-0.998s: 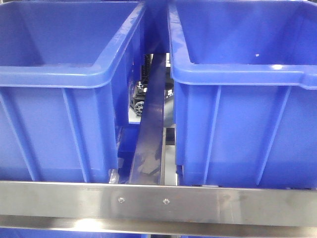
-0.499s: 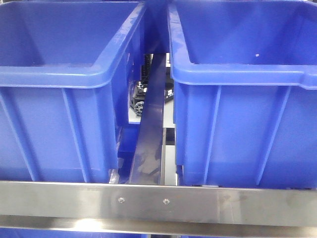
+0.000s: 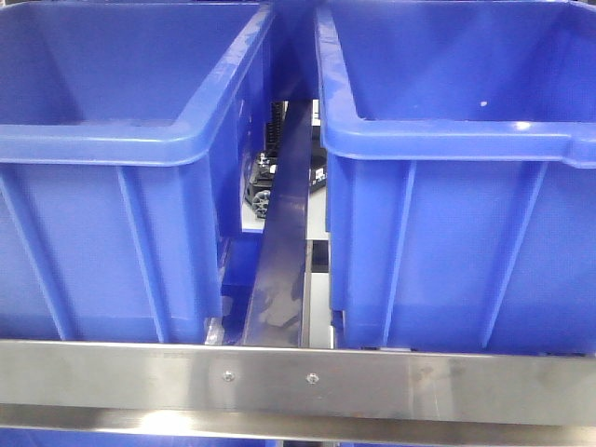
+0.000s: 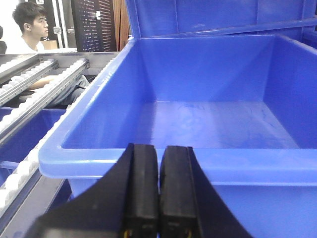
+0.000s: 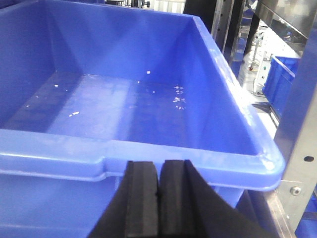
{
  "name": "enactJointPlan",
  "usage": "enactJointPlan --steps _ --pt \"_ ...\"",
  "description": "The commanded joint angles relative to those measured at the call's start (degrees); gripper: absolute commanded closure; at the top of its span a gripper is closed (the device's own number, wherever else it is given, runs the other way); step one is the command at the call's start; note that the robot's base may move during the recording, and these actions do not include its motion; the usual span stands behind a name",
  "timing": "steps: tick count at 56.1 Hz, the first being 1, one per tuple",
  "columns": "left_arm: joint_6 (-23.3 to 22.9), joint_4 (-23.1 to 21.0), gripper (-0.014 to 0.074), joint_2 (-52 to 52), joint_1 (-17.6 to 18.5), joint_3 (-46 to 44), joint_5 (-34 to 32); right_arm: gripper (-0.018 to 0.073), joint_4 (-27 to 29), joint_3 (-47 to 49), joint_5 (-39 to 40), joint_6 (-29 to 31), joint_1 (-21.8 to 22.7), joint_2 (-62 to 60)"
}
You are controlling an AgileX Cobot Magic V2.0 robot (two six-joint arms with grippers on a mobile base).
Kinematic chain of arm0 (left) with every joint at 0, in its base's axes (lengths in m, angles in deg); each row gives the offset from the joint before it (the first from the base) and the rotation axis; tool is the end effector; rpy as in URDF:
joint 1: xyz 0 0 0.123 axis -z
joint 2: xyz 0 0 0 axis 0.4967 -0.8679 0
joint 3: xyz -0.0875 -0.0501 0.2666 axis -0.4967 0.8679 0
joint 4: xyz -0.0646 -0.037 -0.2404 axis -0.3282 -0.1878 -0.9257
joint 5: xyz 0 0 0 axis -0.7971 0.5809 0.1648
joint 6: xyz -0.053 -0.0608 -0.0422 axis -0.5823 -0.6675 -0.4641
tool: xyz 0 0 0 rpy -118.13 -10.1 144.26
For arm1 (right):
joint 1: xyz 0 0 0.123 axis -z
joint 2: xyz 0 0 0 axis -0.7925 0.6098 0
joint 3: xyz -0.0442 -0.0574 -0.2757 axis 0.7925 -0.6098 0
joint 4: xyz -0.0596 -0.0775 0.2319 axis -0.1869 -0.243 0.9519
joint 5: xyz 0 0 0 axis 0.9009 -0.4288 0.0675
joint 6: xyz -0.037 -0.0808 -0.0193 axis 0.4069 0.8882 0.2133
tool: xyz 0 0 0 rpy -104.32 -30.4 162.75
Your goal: Sort and place red and blue blocks on shelf
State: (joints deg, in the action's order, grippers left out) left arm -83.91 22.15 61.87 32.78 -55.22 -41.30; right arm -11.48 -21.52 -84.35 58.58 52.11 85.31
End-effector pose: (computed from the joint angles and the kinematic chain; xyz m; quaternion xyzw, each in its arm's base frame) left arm 0.0560 -0.0030 0.2099 0.0281 0.6787 -0.0084 0.7339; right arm 0.0605 0.0003 0.2015 -0.0171 0.6971 -0.0137 0.7166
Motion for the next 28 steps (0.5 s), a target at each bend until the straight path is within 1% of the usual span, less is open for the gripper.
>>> enactJointPlan --steps 1,28 --pt "0.07 -0.62 0.0517 1.0 -0.18 1.62 -5.16 0.0503 -0.67 0.01 5.34 0.43 -0.04 0.53" --pt "0.07 -0.62 0.0517 1.0 -0.18 1.62 -5.16 0.0503 -0.67 0.01 5.34 0.43 -0.04 0.53"
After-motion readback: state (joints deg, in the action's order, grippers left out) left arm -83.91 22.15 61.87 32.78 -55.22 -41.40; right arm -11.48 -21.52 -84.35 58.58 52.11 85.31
